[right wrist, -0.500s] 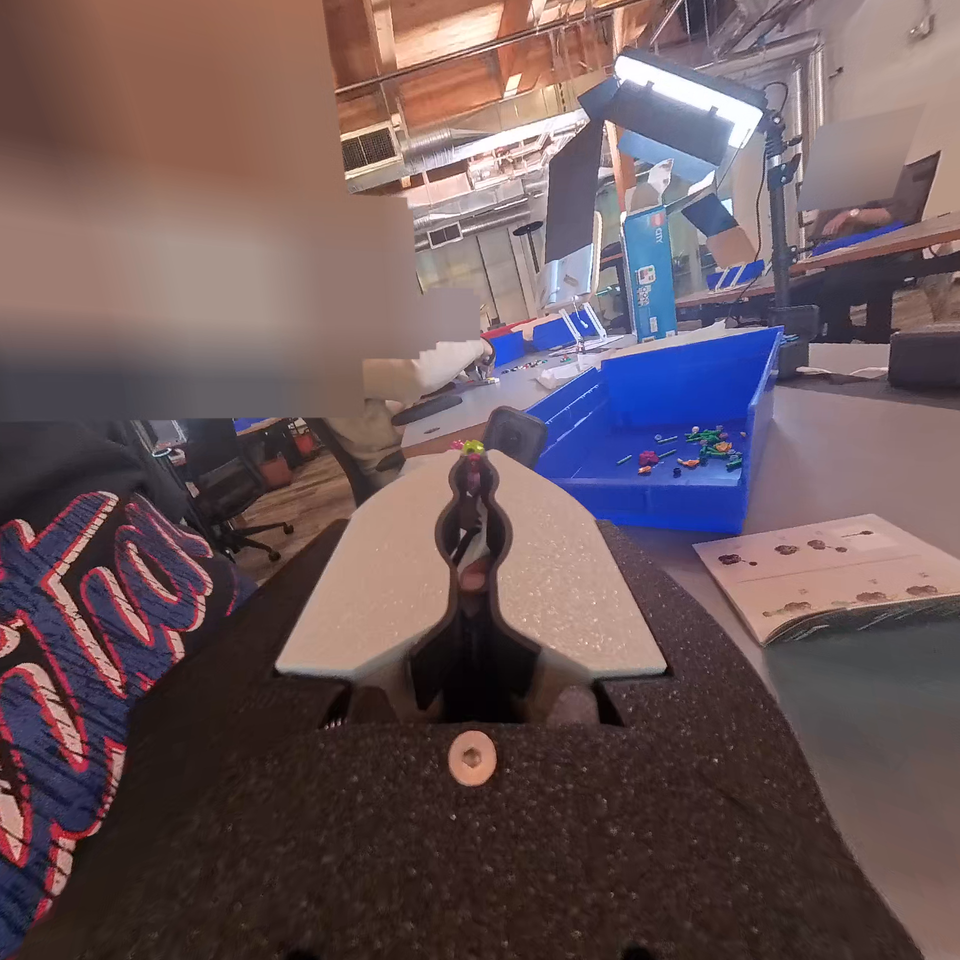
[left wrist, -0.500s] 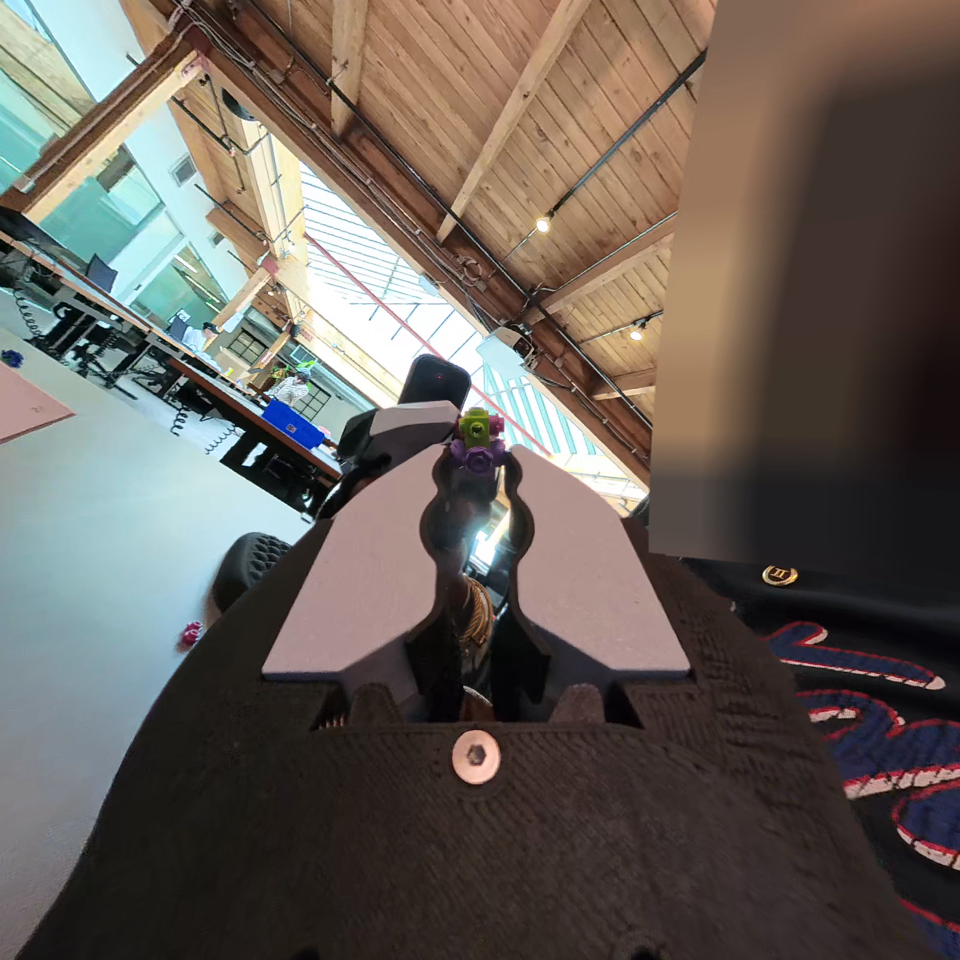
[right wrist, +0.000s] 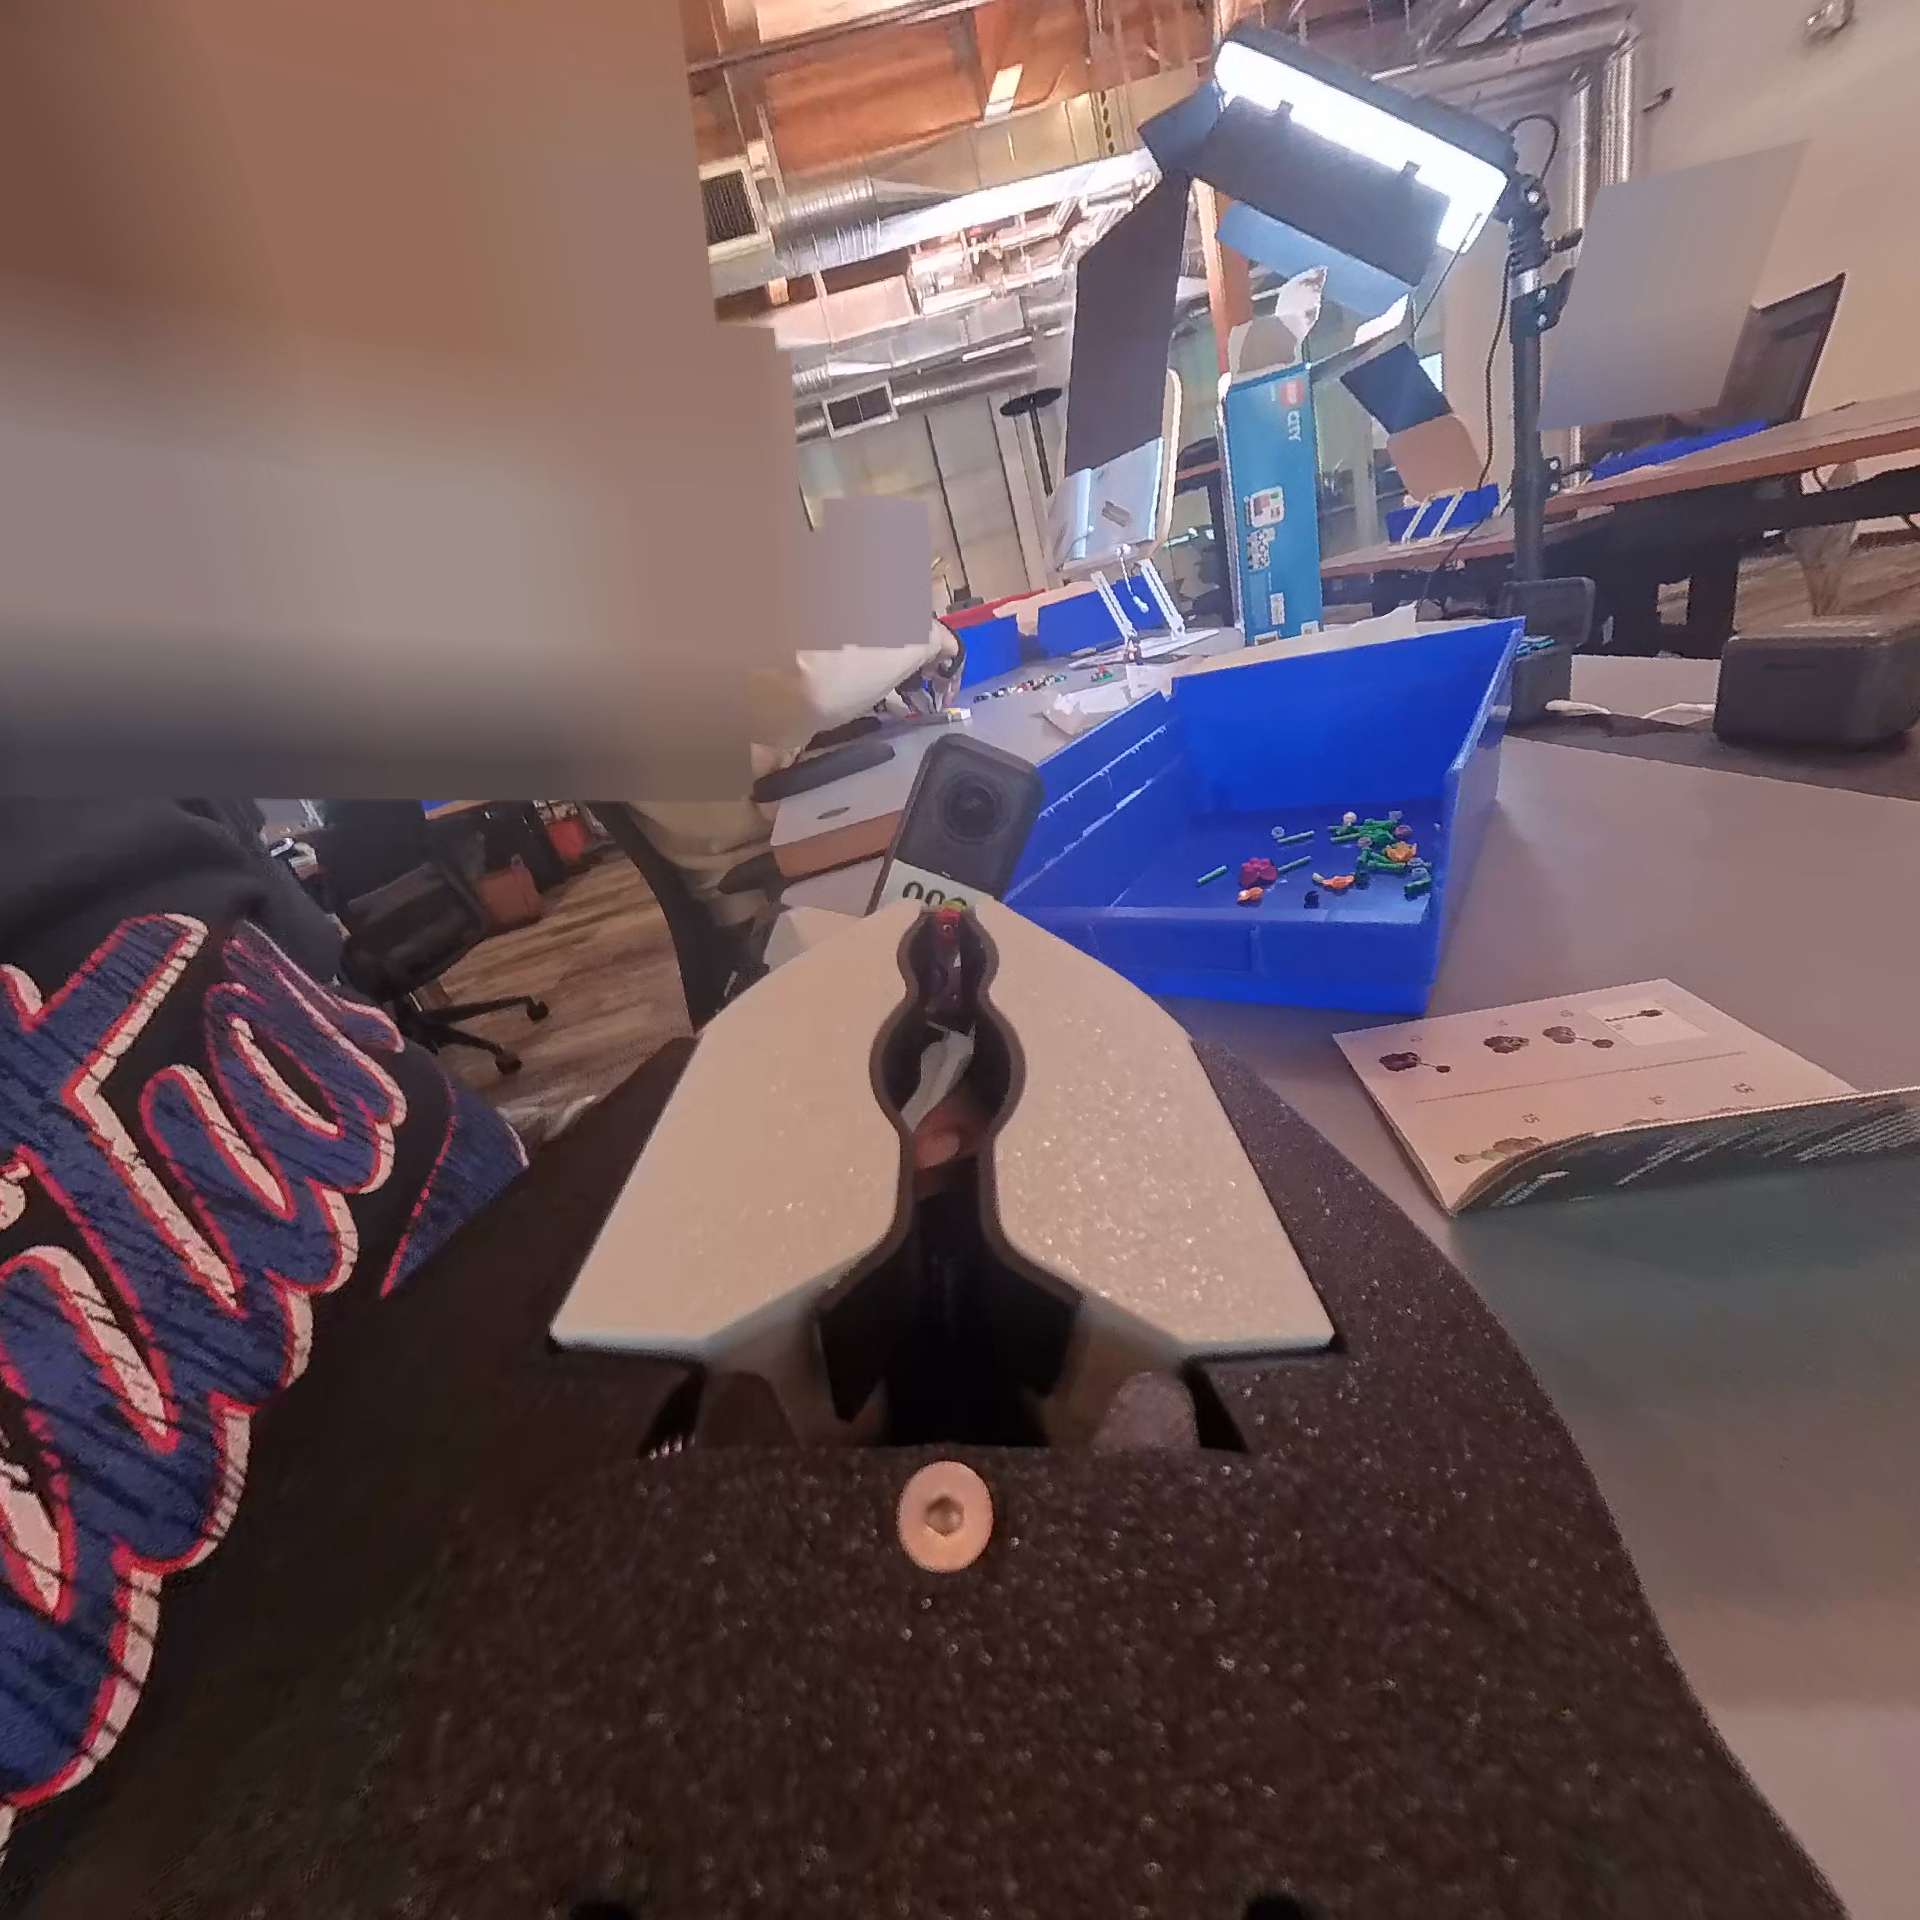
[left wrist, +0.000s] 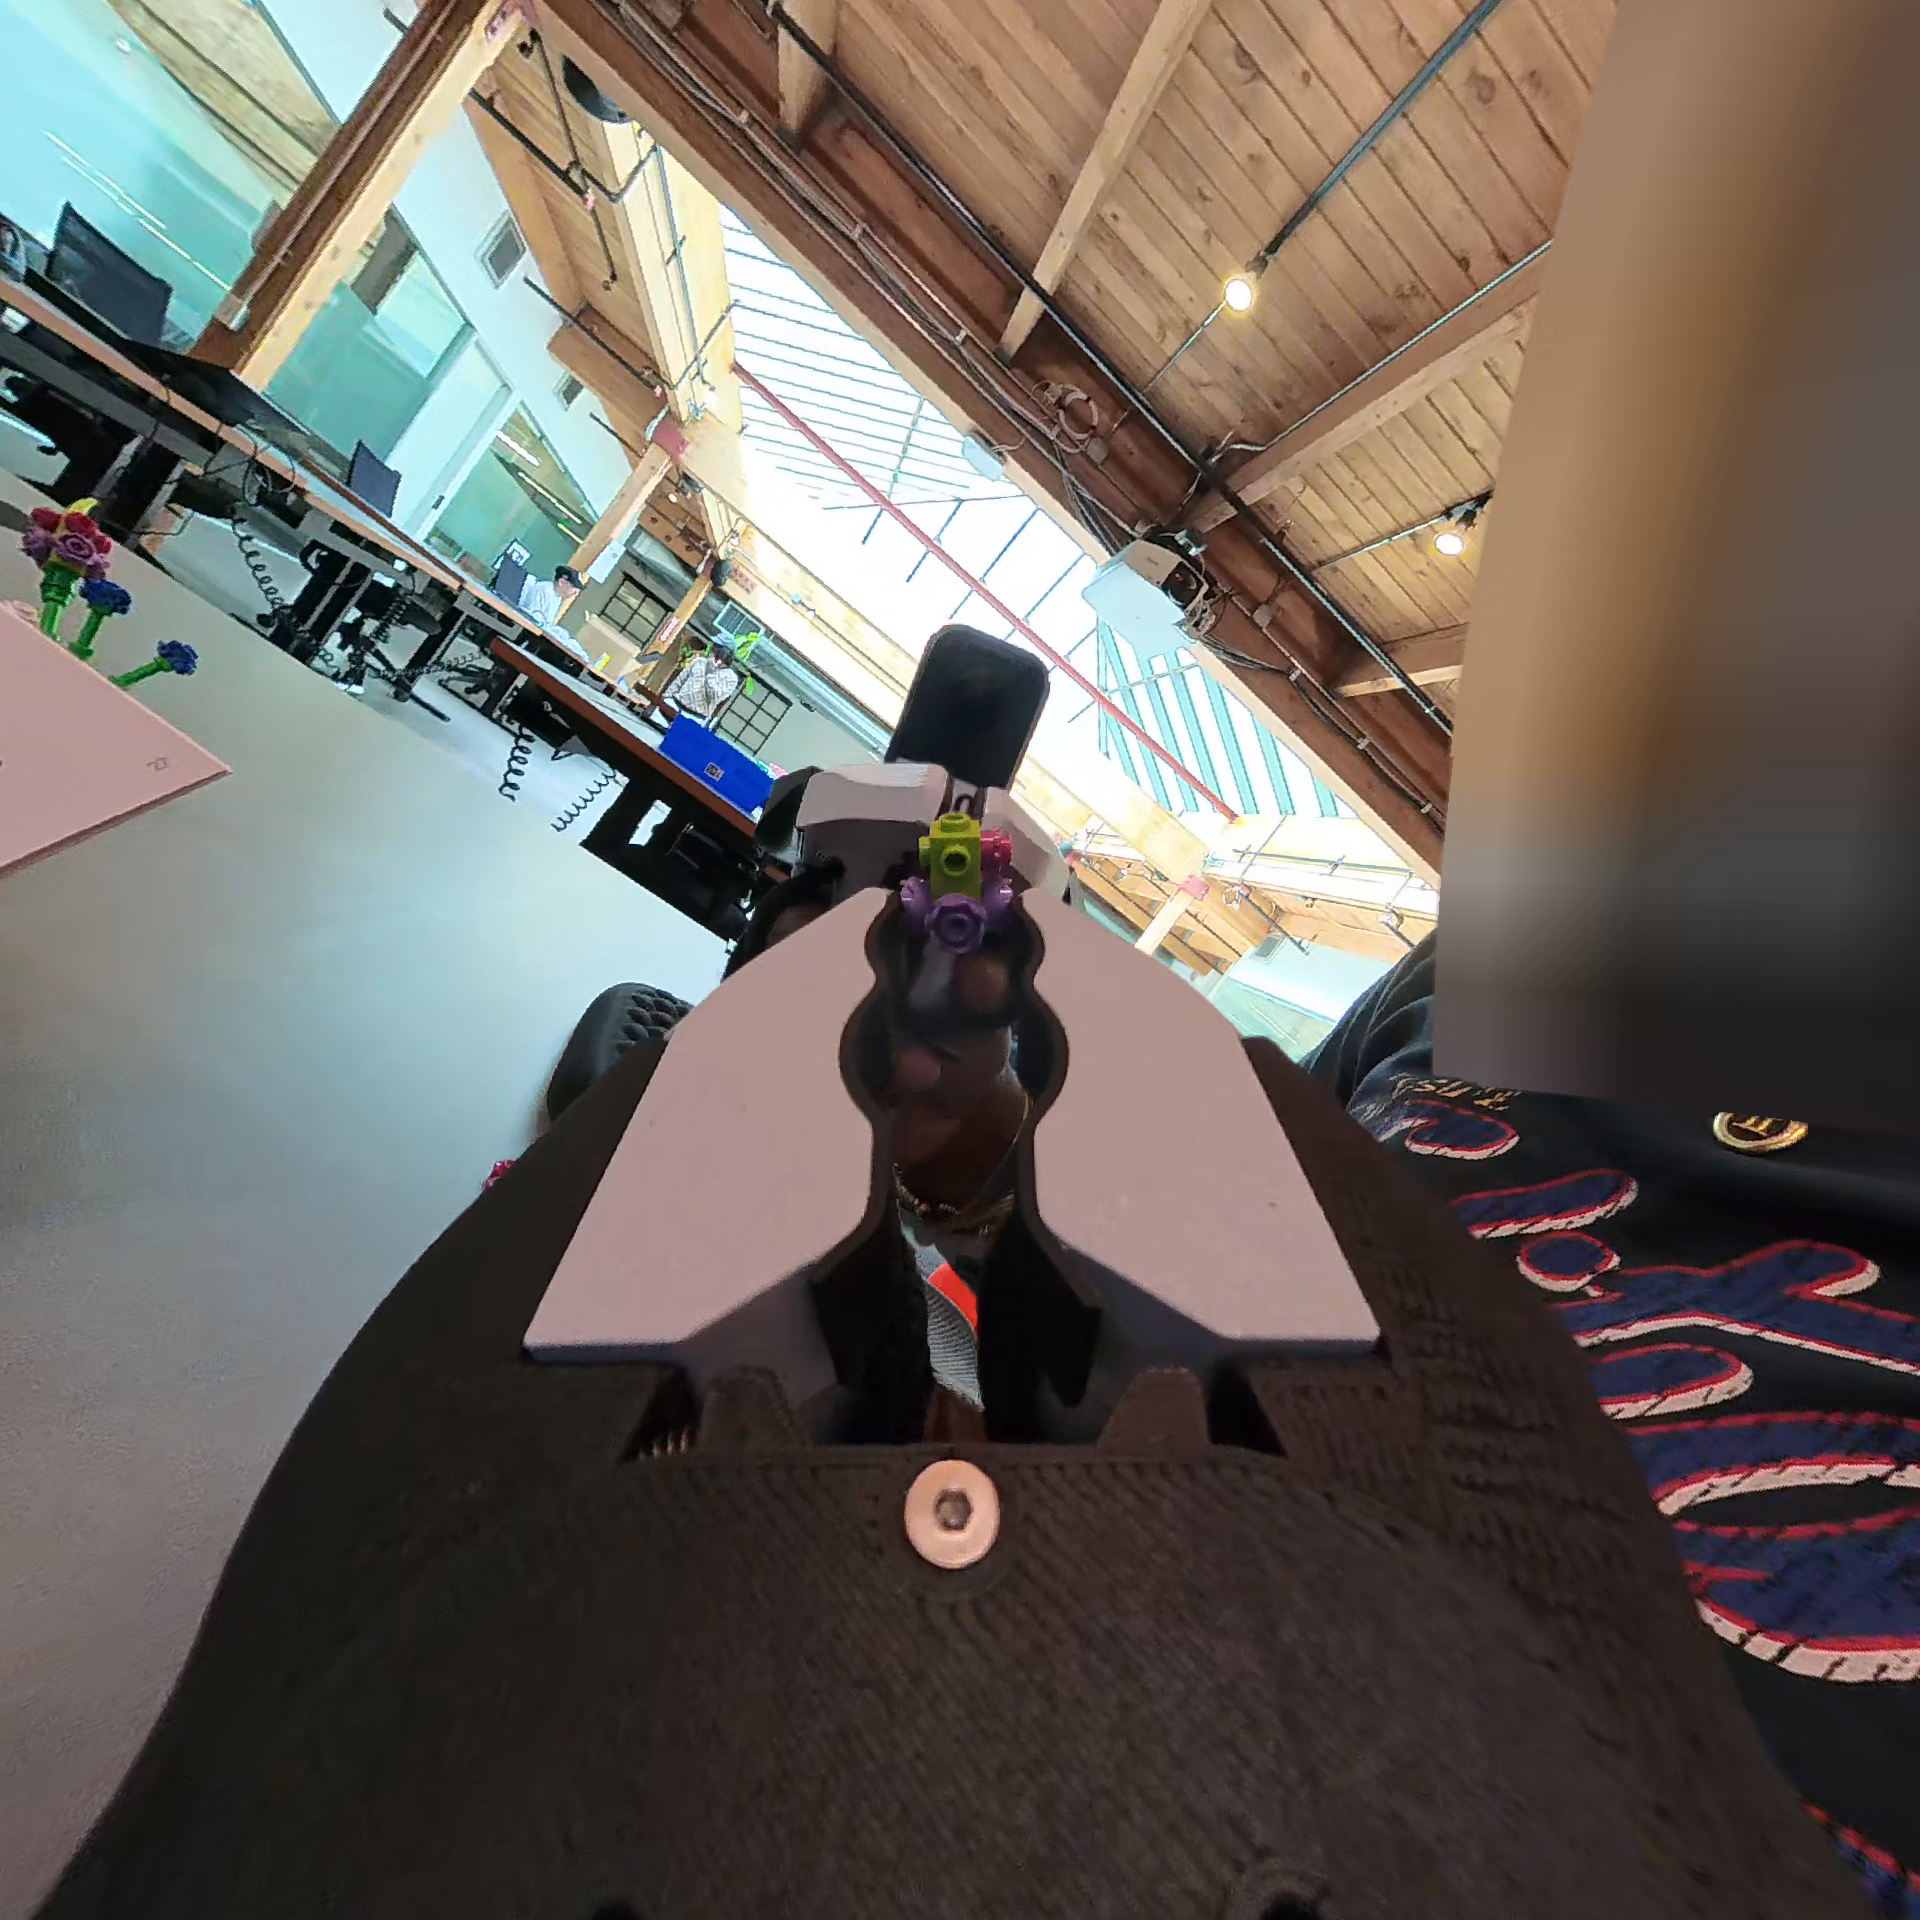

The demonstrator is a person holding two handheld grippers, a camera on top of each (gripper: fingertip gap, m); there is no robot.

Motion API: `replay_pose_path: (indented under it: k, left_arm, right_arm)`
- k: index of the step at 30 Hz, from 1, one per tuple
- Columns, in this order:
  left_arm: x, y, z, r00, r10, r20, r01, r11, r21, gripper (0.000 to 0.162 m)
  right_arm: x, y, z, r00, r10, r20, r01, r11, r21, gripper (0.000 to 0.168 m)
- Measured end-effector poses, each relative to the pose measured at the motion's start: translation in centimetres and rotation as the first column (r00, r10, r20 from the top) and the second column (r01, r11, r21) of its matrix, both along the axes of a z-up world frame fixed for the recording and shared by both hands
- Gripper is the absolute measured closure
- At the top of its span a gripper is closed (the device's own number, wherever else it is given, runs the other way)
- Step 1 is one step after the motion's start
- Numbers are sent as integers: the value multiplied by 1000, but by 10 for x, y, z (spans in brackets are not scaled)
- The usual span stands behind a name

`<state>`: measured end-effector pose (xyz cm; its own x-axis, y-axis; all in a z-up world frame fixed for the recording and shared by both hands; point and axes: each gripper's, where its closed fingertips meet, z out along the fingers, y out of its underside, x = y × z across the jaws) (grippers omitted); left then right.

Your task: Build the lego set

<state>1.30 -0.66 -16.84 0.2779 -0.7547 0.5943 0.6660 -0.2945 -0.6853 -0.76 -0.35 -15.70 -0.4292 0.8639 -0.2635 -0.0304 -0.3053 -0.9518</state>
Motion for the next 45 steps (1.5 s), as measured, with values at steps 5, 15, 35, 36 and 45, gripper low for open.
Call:
replay_pose_path:
  k: [5, 15, 35, 36, 45]
  left_arm:
    - [4, 2, -4, 999, 6, -35, -6, 1000, -19, 143]
    - [8, 4, -10, 996, 9, -86, -13, 999, -45, 144]
    - [58, 3, -59, 871, -241, -428, 139, 957, -256, 144]
    - [59, 3, -60, 867, -247, -433, 142, 955, -260, 144]
    - [67, -1, -69, 825, -311, -471, 181, 937, -300, 144]
  right_arm:
    - [3, 2, -4, 999, 19, 26, -19, 1000, -13, 164]
    - [5, 2, -11, 998, 58, 30, -52, 987, -152, 164]
    - [53, 0, -58, 824, 248, 510, -342, 935, 98, 164]
    - [54, 0, -59, 821, 251, 512, -346, 933, 97, 164]
    - [63, -3, -68, 771, 243, 588, -402, 903, 153, 164]
